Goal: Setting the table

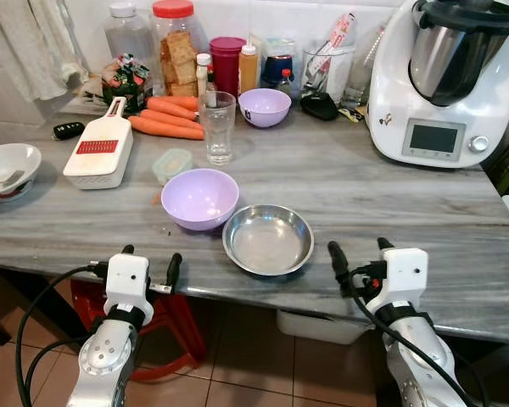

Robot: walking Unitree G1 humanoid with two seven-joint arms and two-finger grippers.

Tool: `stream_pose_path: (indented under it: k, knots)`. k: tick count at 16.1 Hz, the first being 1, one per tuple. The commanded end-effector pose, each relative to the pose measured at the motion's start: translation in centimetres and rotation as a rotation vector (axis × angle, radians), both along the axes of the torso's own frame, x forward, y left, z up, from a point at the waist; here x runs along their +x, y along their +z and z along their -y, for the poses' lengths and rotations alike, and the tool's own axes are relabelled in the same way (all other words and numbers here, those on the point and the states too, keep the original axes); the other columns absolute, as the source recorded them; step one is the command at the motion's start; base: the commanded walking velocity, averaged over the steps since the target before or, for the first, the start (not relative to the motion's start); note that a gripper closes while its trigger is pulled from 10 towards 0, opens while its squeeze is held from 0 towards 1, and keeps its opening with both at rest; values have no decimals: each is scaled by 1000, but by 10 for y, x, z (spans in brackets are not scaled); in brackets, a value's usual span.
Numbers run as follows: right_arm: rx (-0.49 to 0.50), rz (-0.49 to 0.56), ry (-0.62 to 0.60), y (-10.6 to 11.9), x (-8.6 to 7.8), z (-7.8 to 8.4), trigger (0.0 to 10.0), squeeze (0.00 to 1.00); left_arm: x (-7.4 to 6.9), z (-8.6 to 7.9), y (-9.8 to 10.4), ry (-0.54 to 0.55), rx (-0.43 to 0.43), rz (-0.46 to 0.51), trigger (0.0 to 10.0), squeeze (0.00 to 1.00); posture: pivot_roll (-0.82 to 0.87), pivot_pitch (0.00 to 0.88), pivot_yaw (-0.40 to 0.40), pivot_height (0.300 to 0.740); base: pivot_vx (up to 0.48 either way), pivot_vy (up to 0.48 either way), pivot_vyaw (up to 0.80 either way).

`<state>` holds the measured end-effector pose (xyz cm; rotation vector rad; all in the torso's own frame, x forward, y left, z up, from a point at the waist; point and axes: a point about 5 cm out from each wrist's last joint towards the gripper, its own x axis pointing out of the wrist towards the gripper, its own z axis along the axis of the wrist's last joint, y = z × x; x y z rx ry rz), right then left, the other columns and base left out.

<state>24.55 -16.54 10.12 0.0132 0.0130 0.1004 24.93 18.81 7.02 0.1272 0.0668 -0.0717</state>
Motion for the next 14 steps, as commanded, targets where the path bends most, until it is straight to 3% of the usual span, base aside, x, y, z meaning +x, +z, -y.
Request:
stream_pose_path:
  k: [1,6,14]
  knots:
    - [17,23,-32,7,-1,5,10000,0,1,-4,4,12,16,6,10000,0,-7,0,14,740,-259,0,0]
    - [119,68,-100,22,-5,6,10000,0,6,-6,11,25,22,26,10000,0,-12,0,18,740,-273,0,0]
    - [97,49,-98,20,-9,4,10000,0,11,-3,15,32,11,38,10000,0,-16,0,13,740,-293,0,0]
